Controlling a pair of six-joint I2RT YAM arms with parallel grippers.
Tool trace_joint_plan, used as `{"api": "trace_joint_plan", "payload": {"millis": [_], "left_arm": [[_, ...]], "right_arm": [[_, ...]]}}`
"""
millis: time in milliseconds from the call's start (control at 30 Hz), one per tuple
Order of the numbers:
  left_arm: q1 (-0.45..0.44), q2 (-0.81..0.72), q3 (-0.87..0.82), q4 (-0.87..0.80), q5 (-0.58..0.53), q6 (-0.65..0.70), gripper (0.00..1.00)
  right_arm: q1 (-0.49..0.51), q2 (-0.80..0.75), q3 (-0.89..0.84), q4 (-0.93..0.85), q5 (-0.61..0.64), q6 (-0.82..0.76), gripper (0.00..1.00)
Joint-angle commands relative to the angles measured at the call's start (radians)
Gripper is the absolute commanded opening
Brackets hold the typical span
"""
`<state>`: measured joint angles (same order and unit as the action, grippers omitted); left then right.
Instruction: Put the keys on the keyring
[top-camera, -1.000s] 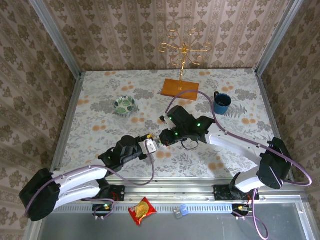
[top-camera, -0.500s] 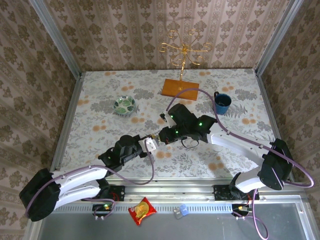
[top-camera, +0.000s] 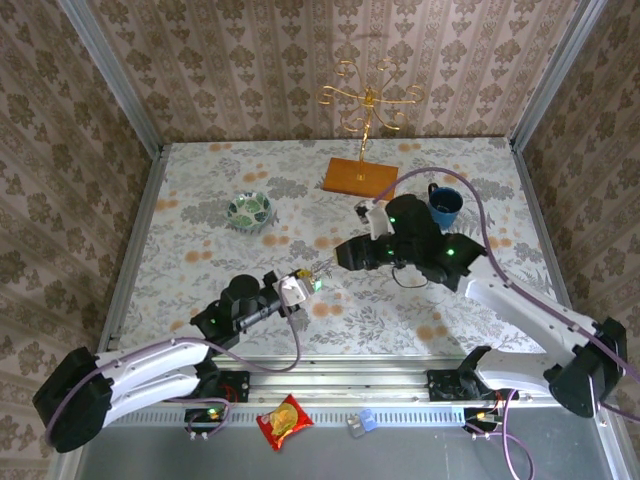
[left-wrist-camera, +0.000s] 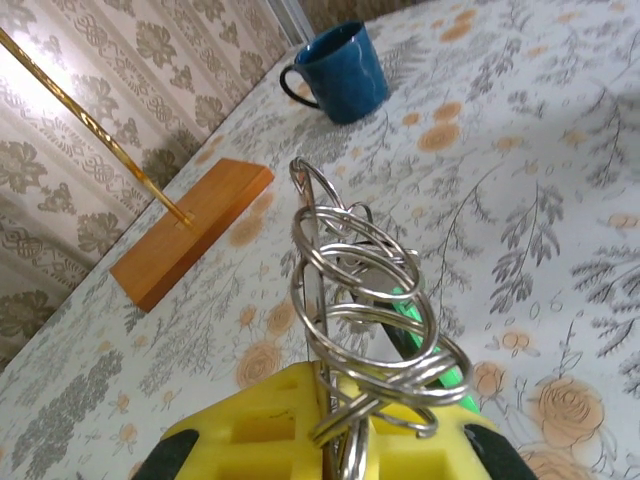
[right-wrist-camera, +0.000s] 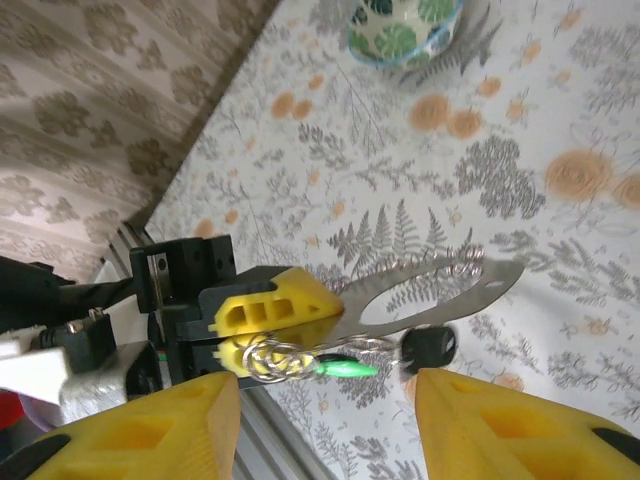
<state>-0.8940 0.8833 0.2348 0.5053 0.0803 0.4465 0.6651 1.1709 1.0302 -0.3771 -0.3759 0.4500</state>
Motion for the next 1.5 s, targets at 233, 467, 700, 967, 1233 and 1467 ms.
{"api": "trace_joint_plan", "payload": {"millis": [233, 467, 700, 967, 1233, 1467], "left_arm": [[0.033, -0.201, 0.061, -0.139, 0.110, -0.229, 0.00], [0.033, -0.298, 0.087, -0.242, 0.177, -0.287, 0.00], [0.034, -0.289, 0.106, -0.241, 0.258, -0.269, 0.00], [0.031, -0.281, 0.092, -0.169, 0.334, -0.201, 0.00], [0.029, -0.272, 0.092, -0.140, 0.310, -0.164, 0.00], [0.021, -0.259, 0.093, -0.128, 0.302, -0.170, 0.00]], "right_arm": [[-0.025, -0.215, -0.231, 0.259, -0.096, -0.215, 0.47], [0.064, -0.331, -0.346, 0.362, -0.013, -0.542, 0.47], [0.114, -0.285, -0.335, 0.406, 0.036, -0.665, 0.46], [0.137, -0.273, -0.345, 0.387, -0.021, -0.682, 0.42], [0.253, -0.287, -0.361, 0.382, 0.025, -0.761, 0.32], [0.318, -0.244, -0.396, 0.523, 0.134, -0.663, 0.36]]}}
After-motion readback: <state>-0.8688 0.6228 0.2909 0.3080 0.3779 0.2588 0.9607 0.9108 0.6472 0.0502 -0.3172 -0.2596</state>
